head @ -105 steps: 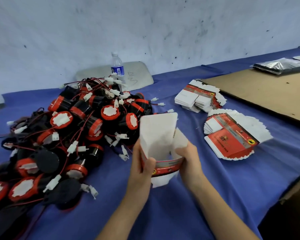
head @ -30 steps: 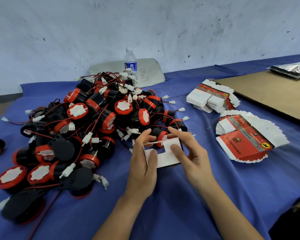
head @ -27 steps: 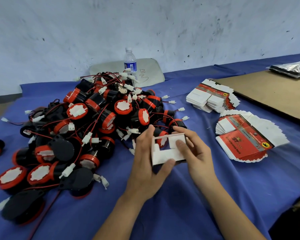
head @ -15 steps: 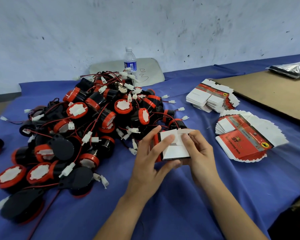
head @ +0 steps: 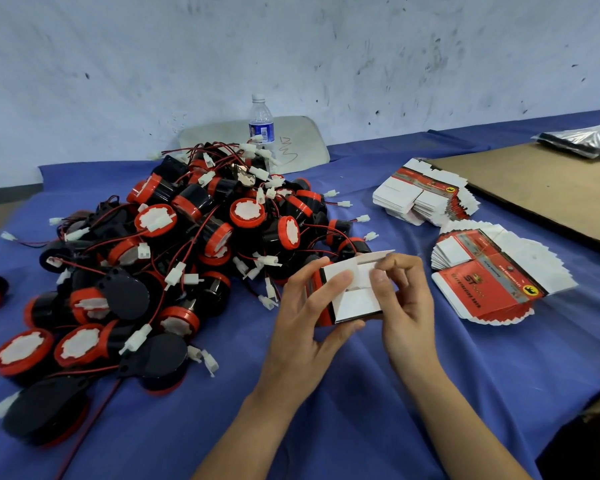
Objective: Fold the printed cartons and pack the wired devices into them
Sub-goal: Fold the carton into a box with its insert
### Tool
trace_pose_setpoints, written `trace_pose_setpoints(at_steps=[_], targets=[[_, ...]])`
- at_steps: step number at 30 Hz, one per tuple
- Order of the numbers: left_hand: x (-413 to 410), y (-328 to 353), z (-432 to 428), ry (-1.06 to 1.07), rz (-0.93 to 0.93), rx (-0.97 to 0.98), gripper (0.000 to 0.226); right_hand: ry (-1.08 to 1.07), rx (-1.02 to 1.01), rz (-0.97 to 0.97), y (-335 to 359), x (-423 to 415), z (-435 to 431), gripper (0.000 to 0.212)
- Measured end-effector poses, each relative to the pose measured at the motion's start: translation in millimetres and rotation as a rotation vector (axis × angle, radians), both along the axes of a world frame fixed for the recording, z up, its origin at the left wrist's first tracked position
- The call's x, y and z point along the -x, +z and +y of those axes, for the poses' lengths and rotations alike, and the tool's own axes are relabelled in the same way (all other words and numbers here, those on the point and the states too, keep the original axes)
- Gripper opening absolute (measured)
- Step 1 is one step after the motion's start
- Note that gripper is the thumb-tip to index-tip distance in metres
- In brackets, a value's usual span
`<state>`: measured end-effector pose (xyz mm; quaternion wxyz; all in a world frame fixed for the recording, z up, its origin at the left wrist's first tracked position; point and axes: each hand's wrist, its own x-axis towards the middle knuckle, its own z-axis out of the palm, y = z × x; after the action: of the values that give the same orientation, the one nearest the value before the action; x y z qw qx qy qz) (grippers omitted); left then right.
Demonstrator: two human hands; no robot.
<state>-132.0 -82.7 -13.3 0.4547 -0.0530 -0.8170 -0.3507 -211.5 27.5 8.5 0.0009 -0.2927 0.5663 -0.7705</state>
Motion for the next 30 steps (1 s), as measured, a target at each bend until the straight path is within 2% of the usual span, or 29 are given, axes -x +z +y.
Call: trace_pose_setpoints(at_steps=[2, 5, 8, 11, 16, 21, 23, 26, 27, 30], targets=[[-0.6, 0.1, -0.1, 0.003, 0.015, -0.013, 0.044, 0.022, 0.001, 0.001, 1.0, -1.1, 0.4, 0.033], [-0.9, 0.0, -0.4, 0.007, 0.020, -0.026, 0.044, 0.089, 0.015, -0.033, 2.5, -2.7, 0.8, 0.033], [-0.9, 0.0, -0.4, 0.010, 0.014, -0.039, 0.044, 0.137, 0.047, -0.092, 1.2, -0.5, 2.2, 0.043], [-1.3, 0.1, -0.1, 0.025, -0.013, -0.028, 0.043, 0.160, 0.066, -0.135, 2.0, 1.4, 2.9, 0.034], [-2.0, 0.1, -0.5, 0.048, -0.043, -0.023, 0.043, 0.149, 0.042, -0.127, 0.6, 2.7, 2.5, 0.042], [-1.3, -1.9, -2.2, 0.075, -0.065, 0.004, 0.038, 0.146, 0.045, -0.124, 1.2, 1.3, 1.8, 0.035], [-0.8, -2.8, -4.4, 0.075, -0.067, -0.001, 0.036, 0.144, 0.044, -0.095, 0.7, 0.4, 1.9, 0.040], [-2.0, -2.0, -8.2, 0.054, -0.069, -0.030, 0.036, 0.204, 0.048, -0.107, -0.2, 2.8, 2.4, 0.061], [-2.8, -1.4, -8.8, 0.047, -0.069, -0.045, 0.035, 0.205, 0.036, -0.106, -0.5, 3.5, 2.4, 0.060], [-6.1, 0.2, -9.3, 0.057, -0.025, -0.126, 0.039, 0.134, -0.060, -0.013, -0.4, 3.6, 1.7, 0.035]])
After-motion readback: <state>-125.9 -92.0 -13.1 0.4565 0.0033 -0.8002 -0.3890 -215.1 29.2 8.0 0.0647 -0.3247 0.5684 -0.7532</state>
